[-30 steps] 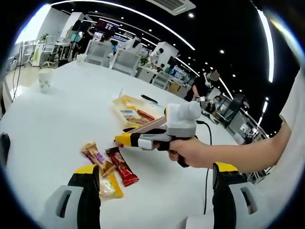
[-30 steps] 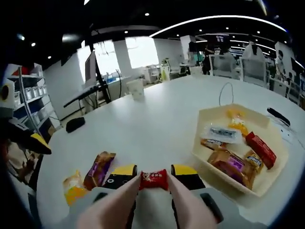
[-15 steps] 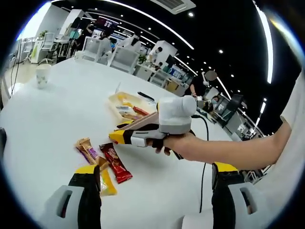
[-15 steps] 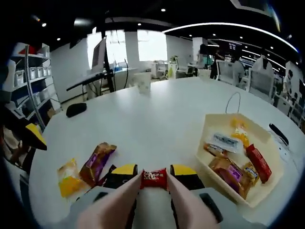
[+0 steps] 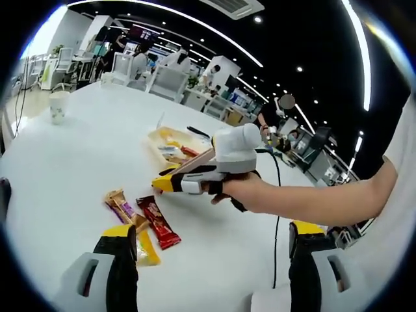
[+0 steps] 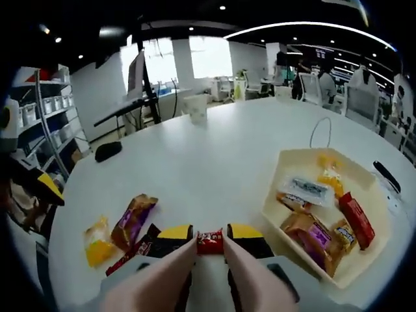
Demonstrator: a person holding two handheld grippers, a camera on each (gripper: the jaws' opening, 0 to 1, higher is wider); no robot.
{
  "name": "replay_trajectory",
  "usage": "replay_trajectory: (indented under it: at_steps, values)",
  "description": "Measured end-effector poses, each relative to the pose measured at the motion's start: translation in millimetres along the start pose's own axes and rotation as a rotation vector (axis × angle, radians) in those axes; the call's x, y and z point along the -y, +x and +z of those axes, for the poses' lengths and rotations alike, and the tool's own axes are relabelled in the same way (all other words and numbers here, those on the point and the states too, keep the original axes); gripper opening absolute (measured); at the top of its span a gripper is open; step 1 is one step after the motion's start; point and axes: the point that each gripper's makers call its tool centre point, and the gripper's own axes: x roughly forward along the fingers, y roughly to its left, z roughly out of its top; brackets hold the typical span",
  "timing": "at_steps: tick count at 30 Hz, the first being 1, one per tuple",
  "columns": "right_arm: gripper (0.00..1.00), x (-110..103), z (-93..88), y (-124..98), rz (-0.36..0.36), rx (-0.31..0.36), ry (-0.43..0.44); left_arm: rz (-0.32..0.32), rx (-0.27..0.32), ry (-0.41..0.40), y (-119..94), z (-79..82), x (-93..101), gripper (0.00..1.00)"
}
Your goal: Place the target food into the container with the food tongs after gripping and lifting it, then release it inside without dropping or visibly crushing the food.
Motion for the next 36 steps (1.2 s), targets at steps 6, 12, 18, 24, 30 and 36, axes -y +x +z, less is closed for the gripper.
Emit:
replay_trajectory:
  at_steps: [6, 12, 18, 24, 30, 36]
  values:
    - [0.19, -5.5, -0.3, -2.4, 0.008, 0.004, 0.039, 0.014, 0.004, 0.013, -5.1, 2.3, 2.0, 0.98]
    - [0.19, -18.9, -5.5, -8.8, 0.039, 0.021, 0.060, 0.024, -0.013, 0.022, -9.7, -6.1, -0.2, 0.99]
    - [0.19, -22.7, -7.6, -21.5, 0.037, 0.020, 0.097, -0.008, 0.056, 0.005, -9.9, 21.6, 18.4, 0.99]
    - [0.20, -16.4, 4.8, -34.5, 0.048, 0.057, 0.113, -0.020, 0.064, 0.029, -3.8, 28.3, 23.4, 0.99]
    - [0.20, -16.1, 11.5, -42.9, 0.040, 0.073, 0.137, -0.014, 0.058, 0.064, -3.7, 30.2, 25.1, 0.99]
    - [0.20, -25.5, 19.3, -49.2, 0.076, 0.101, 0.174, 0.000, 0.056, 0.055, -9.3, 31.8, 19.7, 0.99]
